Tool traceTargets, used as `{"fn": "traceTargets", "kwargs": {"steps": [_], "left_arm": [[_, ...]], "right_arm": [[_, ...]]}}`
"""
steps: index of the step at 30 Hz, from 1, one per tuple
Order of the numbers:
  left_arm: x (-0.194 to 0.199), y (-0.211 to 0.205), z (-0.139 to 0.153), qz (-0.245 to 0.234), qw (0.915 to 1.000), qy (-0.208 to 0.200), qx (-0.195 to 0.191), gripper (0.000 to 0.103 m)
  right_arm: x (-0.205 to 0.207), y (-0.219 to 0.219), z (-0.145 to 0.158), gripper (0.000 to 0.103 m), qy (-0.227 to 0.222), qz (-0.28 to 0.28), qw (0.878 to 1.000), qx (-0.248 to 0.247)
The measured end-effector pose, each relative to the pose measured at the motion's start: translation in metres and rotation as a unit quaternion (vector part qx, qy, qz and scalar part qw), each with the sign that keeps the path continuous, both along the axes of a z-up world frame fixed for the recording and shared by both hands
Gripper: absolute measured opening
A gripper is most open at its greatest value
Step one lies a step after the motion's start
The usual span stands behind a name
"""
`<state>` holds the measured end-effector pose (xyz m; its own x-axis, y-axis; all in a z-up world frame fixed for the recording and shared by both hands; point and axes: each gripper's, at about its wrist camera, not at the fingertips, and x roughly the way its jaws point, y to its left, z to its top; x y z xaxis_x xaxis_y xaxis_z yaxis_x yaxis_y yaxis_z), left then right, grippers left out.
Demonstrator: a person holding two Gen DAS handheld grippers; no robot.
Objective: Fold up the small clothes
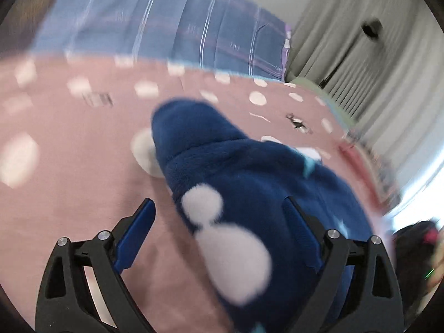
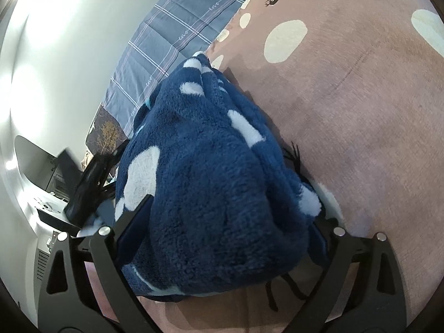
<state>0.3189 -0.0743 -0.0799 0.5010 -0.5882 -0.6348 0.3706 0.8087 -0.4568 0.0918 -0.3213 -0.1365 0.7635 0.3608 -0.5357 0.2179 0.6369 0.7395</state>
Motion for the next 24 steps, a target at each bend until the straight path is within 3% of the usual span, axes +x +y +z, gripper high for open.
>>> {"fn": "traceTargets", "kwargs": {"steps": [1, 4, 9, 11, 13, 20, 24], "left_arm": [[0.013, -0.003, -0.011, -0.009, 0.9996, 0.025, -0.014, 0.102], [0.033, -0.015, -0.031, -0.026, 0.9981, 0.047, -0.031, 0.102], [0.039, -0.029, -0.035, -0.030, 0.9989, 0.020, -0.028, 0.102], [0.041, -0.031, -0.035, -0.037, 0.9988, 0.016, -0.026, 0.095], [0.037, -0.031, -0.032, -0.050, 0.9983, 0.007, -0.029, 0.081], [0.021, -0.027, -0.018, -0.055, 0.9979, -0.026, -0.024, 0.063], [0.009, -0.012, 0.001, -0.048, 0.9964, -0.045, -0.053, 0.059]], "right_arm": [[0.000, 0.000, 0.000, 0.096, 0.000, 0.001, 1.000, 0.000], [0.000, -0.001, 0.000, 0.098, -0.001, 0.002, 1.000, 0.005], [0.008, 0.000, 0.001, 0.101, 0.001, -0.004, 1.000, 0.006], [0.011, 0.002, 0.002, 0.101, 0.001, -0.007, 1.000, 0.000], [0.013, 0.005, 0.004, 0.100, -0.001, -0.008, 1.000, -0.013], [0.011, 0.004, 0.008, 0.081, -0.003, 0.017, 1.000, -0.021], [0.007, 0.005, 0.025, 0.066, -0.018, 0.030, 0.999, -0.039]]}}
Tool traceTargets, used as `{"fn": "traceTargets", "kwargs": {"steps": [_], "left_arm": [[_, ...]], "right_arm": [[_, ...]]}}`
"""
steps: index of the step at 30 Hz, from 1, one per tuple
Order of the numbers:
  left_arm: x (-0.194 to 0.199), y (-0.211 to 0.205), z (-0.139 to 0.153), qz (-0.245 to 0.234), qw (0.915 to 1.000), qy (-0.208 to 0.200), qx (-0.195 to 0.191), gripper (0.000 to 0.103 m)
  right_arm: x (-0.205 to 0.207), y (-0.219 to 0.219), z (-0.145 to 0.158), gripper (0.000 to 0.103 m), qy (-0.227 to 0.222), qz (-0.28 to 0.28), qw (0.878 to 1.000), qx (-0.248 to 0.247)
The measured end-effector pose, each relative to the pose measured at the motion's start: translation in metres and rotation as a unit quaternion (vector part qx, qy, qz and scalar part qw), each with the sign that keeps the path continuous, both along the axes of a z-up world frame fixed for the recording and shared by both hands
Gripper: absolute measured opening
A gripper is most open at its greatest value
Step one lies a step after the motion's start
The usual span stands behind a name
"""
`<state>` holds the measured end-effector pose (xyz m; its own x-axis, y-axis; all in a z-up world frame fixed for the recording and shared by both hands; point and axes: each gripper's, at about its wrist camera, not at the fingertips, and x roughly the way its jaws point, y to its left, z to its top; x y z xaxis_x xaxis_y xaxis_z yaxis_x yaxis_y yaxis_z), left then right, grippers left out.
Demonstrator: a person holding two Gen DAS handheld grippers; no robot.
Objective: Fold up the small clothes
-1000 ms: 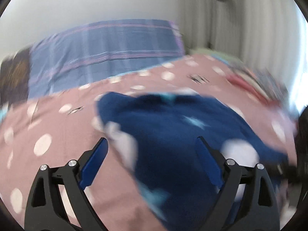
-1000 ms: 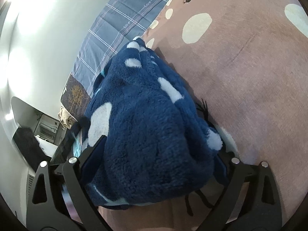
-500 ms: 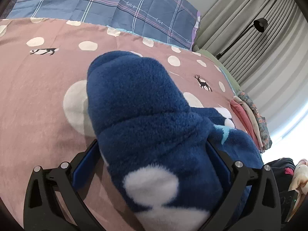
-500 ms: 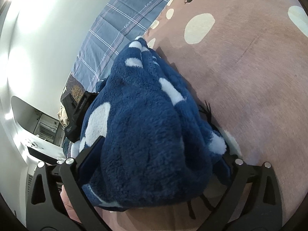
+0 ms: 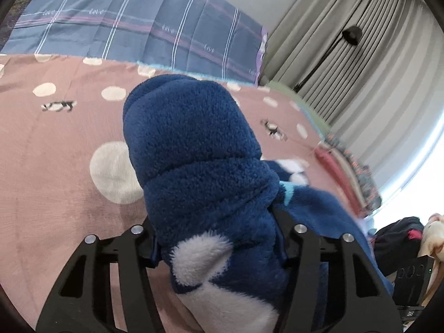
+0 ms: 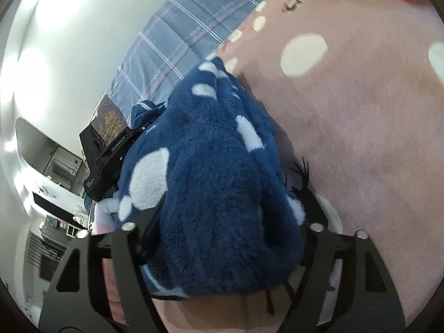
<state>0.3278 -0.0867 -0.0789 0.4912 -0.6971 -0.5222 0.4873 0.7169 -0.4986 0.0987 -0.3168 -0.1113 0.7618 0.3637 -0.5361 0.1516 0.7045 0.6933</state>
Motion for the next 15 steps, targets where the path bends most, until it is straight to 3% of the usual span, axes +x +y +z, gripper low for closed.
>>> {"fn": "traceTargets", "kwargs": {"steps": [5, 9, 15], "left_arm": [[-0.021, 0.016, 0.034, 0.005, 0.9994, -0.034, 0.000, 0.059], [-0.025, 0.036, 0.064, 0.032, 0.9972, -0.068, -0.003, 0.059], [0.008, 0.082, 0.110, 0.095, 0.9911, -0.094, 0.007, 0.059]], "right_arm": [[-0.003, 0.007, 0.037, 0.063, -0.052, 0.015, 0.996, -0.070], [0.021, 0.010, 0.065, 0.063, -0.079, 0.053, 0.990, -0.101], [0.109, 0.013, 0.105, 0.064, -0.109, 0.117, 0.985, -0.072]]}}
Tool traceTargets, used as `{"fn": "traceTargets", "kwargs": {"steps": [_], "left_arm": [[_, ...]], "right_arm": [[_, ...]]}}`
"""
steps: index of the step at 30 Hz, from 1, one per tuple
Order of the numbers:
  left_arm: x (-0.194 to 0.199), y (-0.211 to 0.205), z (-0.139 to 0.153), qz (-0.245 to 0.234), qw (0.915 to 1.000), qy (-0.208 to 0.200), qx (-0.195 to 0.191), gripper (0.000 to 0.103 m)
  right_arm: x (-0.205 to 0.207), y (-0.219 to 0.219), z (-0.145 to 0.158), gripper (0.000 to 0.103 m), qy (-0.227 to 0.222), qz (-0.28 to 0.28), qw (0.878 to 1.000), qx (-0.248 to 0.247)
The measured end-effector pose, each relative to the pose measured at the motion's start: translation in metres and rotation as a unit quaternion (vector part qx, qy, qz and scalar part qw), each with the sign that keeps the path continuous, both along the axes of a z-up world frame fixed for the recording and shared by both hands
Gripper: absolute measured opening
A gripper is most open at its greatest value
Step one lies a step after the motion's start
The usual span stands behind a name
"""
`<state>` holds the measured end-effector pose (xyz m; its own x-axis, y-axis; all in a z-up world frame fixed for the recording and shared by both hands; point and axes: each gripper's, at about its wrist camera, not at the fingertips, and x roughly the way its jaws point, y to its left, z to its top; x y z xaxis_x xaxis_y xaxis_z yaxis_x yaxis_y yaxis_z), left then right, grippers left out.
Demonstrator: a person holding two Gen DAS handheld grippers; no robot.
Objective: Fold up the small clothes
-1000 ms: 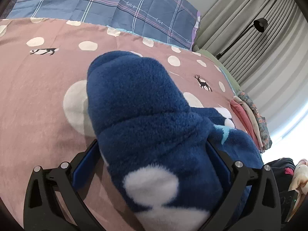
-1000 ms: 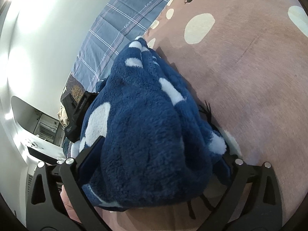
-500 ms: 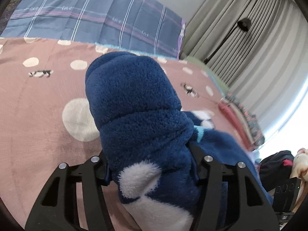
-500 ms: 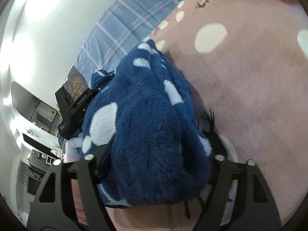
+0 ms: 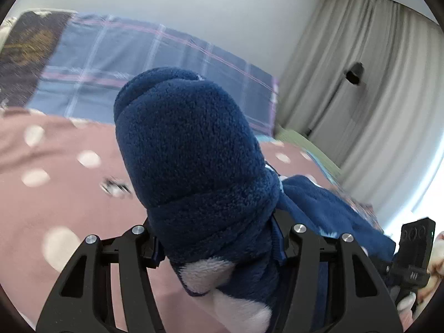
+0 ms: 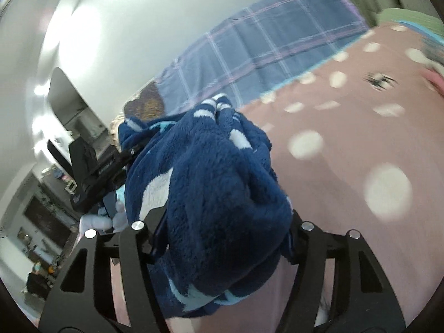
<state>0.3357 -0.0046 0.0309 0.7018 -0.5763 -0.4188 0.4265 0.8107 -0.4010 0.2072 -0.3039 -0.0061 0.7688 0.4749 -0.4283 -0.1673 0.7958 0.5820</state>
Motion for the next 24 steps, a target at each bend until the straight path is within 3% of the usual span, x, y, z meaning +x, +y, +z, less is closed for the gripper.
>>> {"fn": "traceTargets", "kwargs": {"steps": [3, 7, 12, 18, 19, 21, 23, 24], "left_arm": [[0.028, 0.024, 0.018, 0.044, 0.9990, -0.008, 0.008, 0.059], [0.067, 0.054, 0.032, 0.102, 0.9941, -0.024, 0.026, 0.059], [0.116, 0.082, 0.025, 0.151, 0.9873, -0.026, 0.043, 0.059], [0.173, 0.102, -0.028, 0.193, 0.9796, -0.009, 0.056, 0.061], [0.184, 0.104, -0.047, 0.206, 0.9766, 0.004, 0.063, 0.064], [0.200, 0.106, -0.083, 0.224, 0.9694, 0.045, 0.089, 0.066], [0.214, 0.105, -0.125, 0.245, 0.9562, 0.090, 0.132, 0.067], [0.220, 0.112, -0.138, 0.248, 0.9548, 0.115, 0.116, 0.077]], "right_arm": [[0.060, 0.009, 0.015, 0.063, 0.001, 0.032, 0.999, 0.022], [0.141, 0.036, 0.030, 0.063, -0.002, 0.060, 0.998, 0.010], [0.225, 0.060, 0.035, 0.063, 0.003, 0.072, 0.997, 0.039], [0.309, 0.081, -0.008, 0.063, 0.029, 0.049, 0.997, 0.046], [0.319, 0.086, -0.018, 0.064, 0.029, 0.044, 0.998, 0.036], [0.338, 0.096, -0.050, 0.075, 0.053, 0.019, 0.998, -0.009], [0.349, 0.107, -0.089, 0.076, 0.091, -0.006, 0.994, -0.065], [0.349, 0.109, -0.111, 0.077, 0.097, -0.005, 0.993, -0.072]]}}
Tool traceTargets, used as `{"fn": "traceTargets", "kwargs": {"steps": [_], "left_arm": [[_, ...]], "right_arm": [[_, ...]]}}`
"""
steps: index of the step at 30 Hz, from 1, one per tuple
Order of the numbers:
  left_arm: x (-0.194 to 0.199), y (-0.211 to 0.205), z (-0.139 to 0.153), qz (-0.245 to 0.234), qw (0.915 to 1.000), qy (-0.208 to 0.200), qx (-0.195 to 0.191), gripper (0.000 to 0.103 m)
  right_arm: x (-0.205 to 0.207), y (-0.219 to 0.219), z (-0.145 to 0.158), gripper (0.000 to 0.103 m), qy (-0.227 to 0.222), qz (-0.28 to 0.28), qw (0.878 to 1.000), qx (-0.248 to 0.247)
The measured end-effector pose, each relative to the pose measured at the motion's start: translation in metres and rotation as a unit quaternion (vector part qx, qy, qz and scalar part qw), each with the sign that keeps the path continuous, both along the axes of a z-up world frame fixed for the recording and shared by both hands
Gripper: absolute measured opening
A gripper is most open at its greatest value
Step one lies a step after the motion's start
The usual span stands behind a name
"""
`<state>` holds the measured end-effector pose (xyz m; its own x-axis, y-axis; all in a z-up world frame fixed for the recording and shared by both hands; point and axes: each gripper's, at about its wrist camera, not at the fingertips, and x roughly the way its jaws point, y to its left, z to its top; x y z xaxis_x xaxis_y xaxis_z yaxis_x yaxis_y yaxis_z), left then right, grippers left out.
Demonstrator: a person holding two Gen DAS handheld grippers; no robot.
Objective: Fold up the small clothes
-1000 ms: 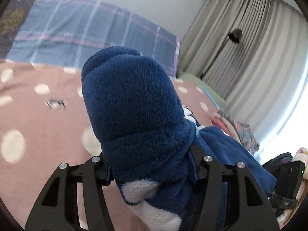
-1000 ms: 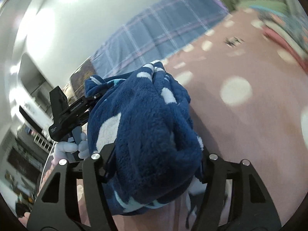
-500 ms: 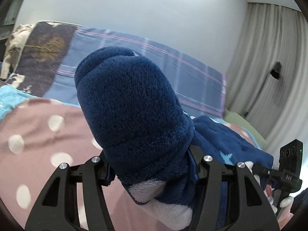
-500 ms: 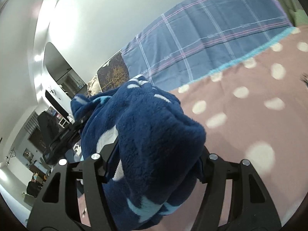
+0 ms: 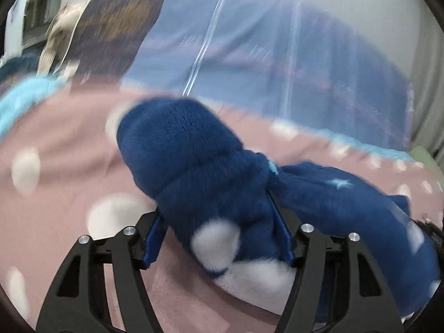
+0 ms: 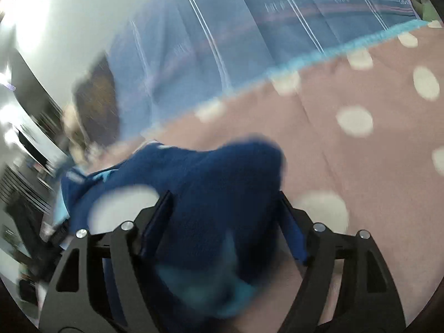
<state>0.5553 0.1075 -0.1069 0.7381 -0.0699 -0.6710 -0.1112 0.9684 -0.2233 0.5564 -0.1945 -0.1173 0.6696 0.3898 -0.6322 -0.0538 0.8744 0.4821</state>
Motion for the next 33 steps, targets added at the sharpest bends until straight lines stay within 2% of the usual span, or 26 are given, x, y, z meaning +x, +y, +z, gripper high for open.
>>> {"fn": "traceTargets", "kwargs": {"steps": [1, 3, 8, 10, 11, 13, 16, 18, 22, 24, 25, 28, 30, 33], "left_arm": [[0.002, 0.015, -0.003, 0.005, 0.9988, 0.000, -0.049, 0.084], [0.004, 0.030, -0.007, 0.009, 0.9957, 0.004, -0.092, 0.089], [-0.006, 0.025, 0.000, 0.018, 0.9973, -0.017, -0.069, 0.088], [-0.020, 0.022, 0.006, 0.022, 0.9970, -0.040, -0.063, 0.088], [-0.026, 0.025, 0.009, 0.022, 0.9960, -0.050, -0.070, 0.089], [-0.032, 0.029, 0.008, 0.023, 0.9949, -0.048, -0.086, 0.090], [-0.053, 0.037, 0.007, 0.021, 0.9933, -0.047, -0.104, 0.091], [-0.069, 0.036, 0.009, 0.019, 0.9946, -0.042, -0.094, 0.091], [-0.128, 0.020, 0.023, -0.032, 0.9964, -0.062, -0.049, 0.091], [-0.163, 0.010, 0.034, -0.069, 0.9942, -0.079, -0.022, 0.094], [-0.189, 0.001, 0.041, -0.083, 0.9923, -0.092, 0.006, 0.096], [-0.256, -0.023, 0.064, -0.111, 0.9842, -0.125, 0.057, 0.102], [-0.295, -0.035, 0.077, -0.119, 0.9793, -0.146, 0.074, 0.102], [-0.356, -0.051, 0.096, -0.122, 0.9744, -0.168, 0.087, 0.102]], "right_arm": [[-0.002, -0.006, -0.013, 0.077, -0.002, -0.004, 0.999, 0.034], [-0.004, -0.016, -0.011, 0.079, -0.007, -0.003, 0.998, 0.067], [-0.018, -0.007, -0.001, 0.079, -0.032, -0.014, 0.999, 0.025], [-0.027, -0.008, 0.001, 0.080, -0.037, -0.019, 0.999, 0.024], [-0.033, -0.012, 0.001, 0.080, -0.036, -0.021, 0.999, 0.029], [-0.048, -0.021, -0.002, 0.080, -0.035, -0.027, 0.998, 0.047], [-0.066, -0.029, -0.003, 0.080, -0.035, -0.030, 0.998, 0.048], [-0.084, -0.030, 0.001, 0.080, -0.032, -0.031, 0.999, 0.021], [-0.133, -0.021, 0.010, 0.080, -0.033, -0.007, 0.999, -0.043], [-0.173, -0.018, 0.016, 0.080, -0.041, 0.008, 0.997, -0.065], [-0.193, -0.017, 0.018, 0.080, -0.045, 0.018, 0.996, -0.071], [-0.262, -0.016, 0.031, 0.081, -0.064, 0.034, 0.992, -0.100], [-0.311, -0.018, 0.047, 0.091, -0.093, 0.029, 0.988, -0.122], [-0.385, -0.023, 0.075, 0.101, -0.150, -0.003, 0.978, -0.142]]}}
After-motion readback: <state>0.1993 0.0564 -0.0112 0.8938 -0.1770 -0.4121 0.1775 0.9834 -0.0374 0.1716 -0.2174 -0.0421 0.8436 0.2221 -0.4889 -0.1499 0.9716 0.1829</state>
